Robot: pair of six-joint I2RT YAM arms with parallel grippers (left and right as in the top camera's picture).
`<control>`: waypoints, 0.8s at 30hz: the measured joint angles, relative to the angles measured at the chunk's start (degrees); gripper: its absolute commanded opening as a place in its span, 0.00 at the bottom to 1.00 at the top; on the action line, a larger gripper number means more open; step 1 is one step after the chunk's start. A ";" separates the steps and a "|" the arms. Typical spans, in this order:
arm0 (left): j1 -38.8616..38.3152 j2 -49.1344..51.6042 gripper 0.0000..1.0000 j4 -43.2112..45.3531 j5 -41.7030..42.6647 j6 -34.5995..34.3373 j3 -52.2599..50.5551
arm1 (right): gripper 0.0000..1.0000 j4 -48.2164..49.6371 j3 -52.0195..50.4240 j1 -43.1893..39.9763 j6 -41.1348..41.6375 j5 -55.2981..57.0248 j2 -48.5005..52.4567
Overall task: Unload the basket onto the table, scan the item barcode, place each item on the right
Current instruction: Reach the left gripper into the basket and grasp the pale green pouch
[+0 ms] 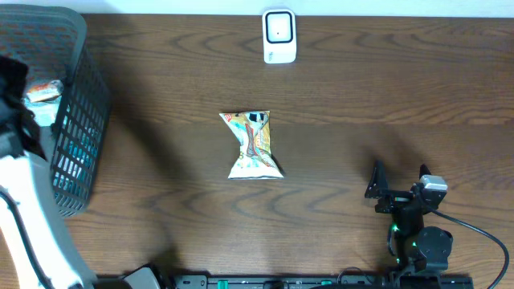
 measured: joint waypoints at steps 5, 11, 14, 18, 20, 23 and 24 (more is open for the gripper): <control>7.08 9.38 0.98 1.55 11.19 -1.88 -0.07 | 0.99 0.00 0.00 0.00 0.00 0.00 0.00; 8.26 18.12 0.98 3.87 16.96 -1.36 -0.17 | 0.99 -0.02 0.00 0.00 0.00 0.00 0.00; 8.22 21.46 0.98 5.70 18.05 -0.83 -0.17 | 0.99 0.00 0.00 0.00 0.00 0.00 0.00; 8.22 25.81 0.98 8.52 18.49 -0.50 -0.17 | 0.99 0.00 0.00 0.00 0.00 0.00 0.00; 8.24 27.96 0.98 10.19 18.53 -0.48 -0.17 | 0.99 0.00 0.00 0.00 0.00 0.00 0.00; 8.24 31.12 0.98 12.09 18.69 -0.48 -0.17 | 0.99 0.00 0.00 0.00 0.00 0.00 0.00; 8.24 32.11 0.98 12.74 18.69 -0.48 -0.17 | 0.99 0.00 0.00 0.00 0.00 0.00 0.00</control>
